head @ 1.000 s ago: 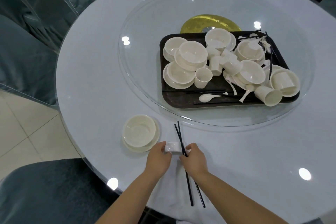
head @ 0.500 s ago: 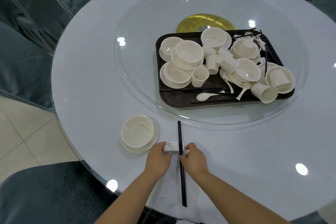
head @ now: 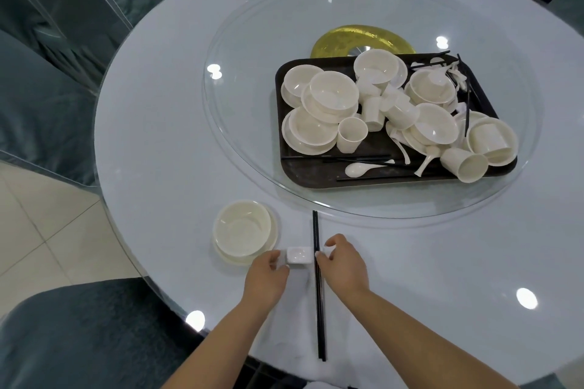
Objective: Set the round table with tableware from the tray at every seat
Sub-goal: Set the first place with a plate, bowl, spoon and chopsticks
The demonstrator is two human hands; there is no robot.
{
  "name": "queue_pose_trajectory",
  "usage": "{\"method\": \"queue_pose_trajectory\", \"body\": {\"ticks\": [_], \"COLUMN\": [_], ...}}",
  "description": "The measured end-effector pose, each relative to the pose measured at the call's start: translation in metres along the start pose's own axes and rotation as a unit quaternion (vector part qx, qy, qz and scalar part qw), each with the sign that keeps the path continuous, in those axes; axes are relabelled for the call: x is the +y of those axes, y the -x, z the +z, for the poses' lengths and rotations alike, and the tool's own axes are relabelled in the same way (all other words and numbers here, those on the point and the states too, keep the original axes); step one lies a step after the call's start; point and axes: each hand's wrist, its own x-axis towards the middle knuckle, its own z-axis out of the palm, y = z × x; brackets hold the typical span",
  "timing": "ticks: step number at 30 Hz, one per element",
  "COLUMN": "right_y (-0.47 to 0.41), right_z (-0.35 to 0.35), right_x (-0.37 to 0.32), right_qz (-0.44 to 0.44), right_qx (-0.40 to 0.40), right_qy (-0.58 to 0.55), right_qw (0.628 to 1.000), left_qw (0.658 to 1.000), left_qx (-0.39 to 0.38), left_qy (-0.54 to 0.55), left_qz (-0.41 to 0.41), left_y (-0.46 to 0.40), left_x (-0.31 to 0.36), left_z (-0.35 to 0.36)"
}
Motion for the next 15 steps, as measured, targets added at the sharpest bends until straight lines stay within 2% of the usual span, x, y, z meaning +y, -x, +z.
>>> {"method": "queue_pose_trajectory", "body": {"ticks": [6, 11, 15], "right_y": [-0.009, -0.013, -0.024], "right_z": [0.01, 0.016, 0.001], "right_x": [-0.025, -0.036, -0.037], "right_qz": [-0.041, -0.037, -0.027], "right_qx": [-0.048, -0.071, -0.042], "right_qy": [-0.079, -0.112, -0.134], "right_qw": [0.995, 0.99, 0.99], "left_qw": [0.997, 0.998, 0.998], "left_qx": [0.033, 0.031, 0.024], "left_qy": [0.046, 0.0, -0.064], "left_qz": [-0.059, -0.047, -0.01], "left_y": [-0.003, -0.011, -0.013], "left_x": [-0.015, -0.012, 0.002], "left_z": [-0.026, -0.035, -0.035]}}
